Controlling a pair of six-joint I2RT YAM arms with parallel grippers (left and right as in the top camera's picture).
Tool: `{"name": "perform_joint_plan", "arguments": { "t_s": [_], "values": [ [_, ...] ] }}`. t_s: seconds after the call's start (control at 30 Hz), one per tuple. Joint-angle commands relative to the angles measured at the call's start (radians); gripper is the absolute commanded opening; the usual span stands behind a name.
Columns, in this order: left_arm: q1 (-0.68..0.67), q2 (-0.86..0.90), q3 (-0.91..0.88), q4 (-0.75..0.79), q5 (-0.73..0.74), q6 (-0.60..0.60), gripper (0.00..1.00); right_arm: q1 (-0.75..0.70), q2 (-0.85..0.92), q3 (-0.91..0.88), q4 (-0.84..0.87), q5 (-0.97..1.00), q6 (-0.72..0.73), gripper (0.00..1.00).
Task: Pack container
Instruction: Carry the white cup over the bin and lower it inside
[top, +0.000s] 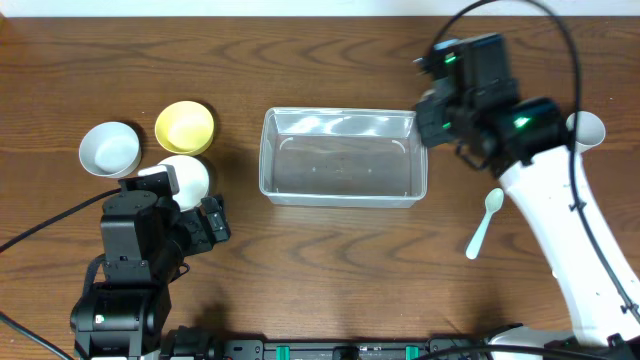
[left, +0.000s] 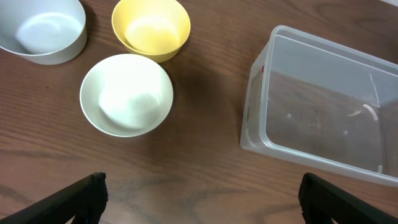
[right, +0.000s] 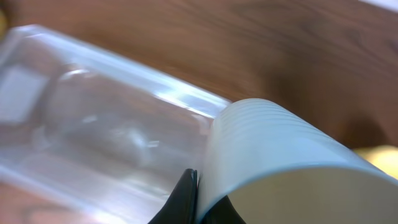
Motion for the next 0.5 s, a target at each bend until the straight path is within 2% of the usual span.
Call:
{"name": "perform_joint_plan", "arguments": {
  "t_s": [0.0, 0.2, 0.47],
  "values": [
    [0.006, 0.002, 0.023, -0.002, 0.007, -0.006, 0.98, 0.070, 0.039, -0.004, -0.004, -0.008, -0.030, 0.01],
    [0.006, 0.002, 0.023, -0.002, 0.007, -0.006, 0.98, 0.085, 0.132, -0.005, -0.003, -0.009, 0.065, 0.01],
    [0.006, 0.002, 0.023, -0.002, 0.007, -0.005, 0.98, 0.081, 0.276, -0.005, 0.021, -0.017, 0.067, 0.01]
  ]
}}
